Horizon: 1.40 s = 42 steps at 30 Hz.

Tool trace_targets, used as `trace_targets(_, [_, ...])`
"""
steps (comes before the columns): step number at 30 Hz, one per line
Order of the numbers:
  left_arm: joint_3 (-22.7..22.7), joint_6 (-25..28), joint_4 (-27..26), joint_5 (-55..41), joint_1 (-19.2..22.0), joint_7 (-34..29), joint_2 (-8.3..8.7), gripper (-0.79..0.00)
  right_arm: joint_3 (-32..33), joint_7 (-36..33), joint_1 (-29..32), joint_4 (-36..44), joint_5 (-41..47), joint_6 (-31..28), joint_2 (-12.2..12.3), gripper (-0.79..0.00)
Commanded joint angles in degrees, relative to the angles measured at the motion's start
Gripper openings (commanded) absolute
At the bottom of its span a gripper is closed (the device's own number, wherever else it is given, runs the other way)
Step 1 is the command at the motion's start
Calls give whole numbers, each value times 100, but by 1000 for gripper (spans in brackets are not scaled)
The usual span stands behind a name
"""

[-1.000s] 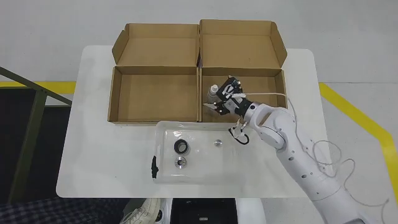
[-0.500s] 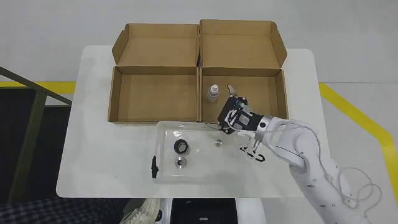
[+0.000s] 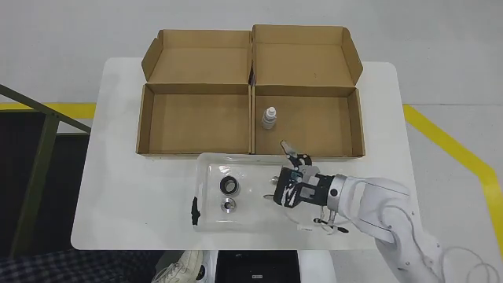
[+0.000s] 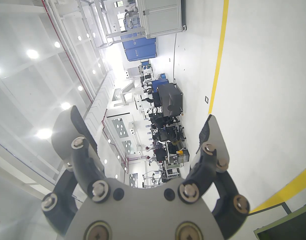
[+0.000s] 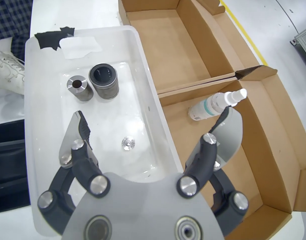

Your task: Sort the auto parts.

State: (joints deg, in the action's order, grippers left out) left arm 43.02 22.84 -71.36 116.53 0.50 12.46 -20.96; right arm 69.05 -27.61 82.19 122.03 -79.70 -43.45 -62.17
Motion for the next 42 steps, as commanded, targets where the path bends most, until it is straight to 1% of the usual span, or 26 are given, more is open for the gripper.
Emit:
trace_targets(1, [0,0,0,0,0,0,0,0,-16,8,110,24,-105,-83,20,0])
trace_targets(7, [0,0,0,0,0,0,0,0,-135,36,313,6,-400,-254,62,0])
trace_targets(11, [0,0,0,0,0,0,0,0,-226,22,357,-31,-568,-259,77,0])
trace_targets(18, [0,0,0,0,0,0,0,0,-347,-100,271,-145,-692,-115,77,0])
trace_targets(26, [0,0,0,0,0,0,0,0,-540,-414,63,-346,-668,44,53,0])
trace_targets(30, [0,0,0,0,0,0,0,0,-615,-564,-19,-406,-681,139,43,-28])
trace_targets(37, [0,0,0,0,0,0,0,0,-753,-804,-130,-469,-768,316,25,-129])
trace_targets(42, [0,0,0,0,0,0,0,0,-865,-943,-211,-552,-817,400,9,-166])
